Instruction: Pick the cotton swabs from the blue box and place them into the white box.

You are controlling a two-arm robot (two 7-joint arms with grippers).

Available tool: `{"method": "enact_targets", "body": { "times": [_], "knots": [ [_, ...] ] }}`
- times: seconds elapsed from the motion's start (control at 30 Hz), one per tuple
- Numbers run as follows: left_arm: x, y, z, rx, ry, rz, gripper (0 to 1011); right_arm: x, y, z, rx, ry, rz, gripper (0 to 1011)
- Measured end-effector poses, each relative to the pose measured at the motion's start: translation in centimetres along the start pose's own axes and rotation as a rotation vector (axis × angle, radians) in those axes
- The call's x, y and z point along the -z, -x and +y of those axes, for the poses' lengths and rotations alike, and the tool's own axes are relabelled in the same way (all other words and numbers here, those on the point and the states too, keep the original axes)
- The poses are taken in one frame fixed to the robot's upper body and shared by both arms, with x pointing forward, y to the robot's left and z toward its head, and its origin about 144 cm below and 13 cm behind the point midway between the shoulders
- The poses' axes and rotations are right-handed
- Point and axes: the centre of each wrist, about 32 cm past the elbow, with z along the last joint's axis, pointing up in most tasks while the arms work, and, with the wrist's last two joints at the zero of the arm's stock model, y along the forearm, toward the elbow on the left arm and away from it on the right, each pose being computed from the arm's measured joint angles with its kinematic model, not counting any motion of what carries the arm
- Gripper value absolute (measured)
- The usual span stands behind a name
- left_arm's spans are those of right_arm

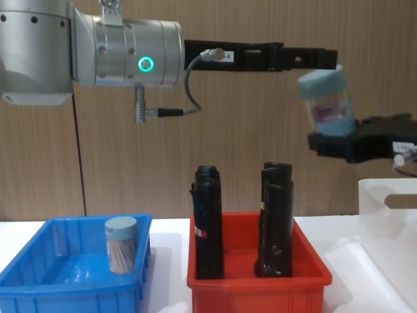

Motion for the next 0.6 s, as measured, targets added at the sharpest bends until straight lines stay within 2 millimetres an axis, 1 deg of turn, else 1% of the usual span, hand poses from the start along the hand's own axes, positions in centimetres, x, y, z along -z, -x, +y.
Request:
{"method": "enact_targets", "body": {
  "times": [0.33,0.6],
  "knots": [
    [0.0,0.0,0.0,0.0,0.0,0.0,1000,1.8,-1.6,-0.2,0.081,0.047,0.036,641],
    [0.0,0.0,0.0,0.0,0.0,0.0,1000,3.3,-3.8,-0.3,0.167,0.091,0.058,641]
  ]
}}
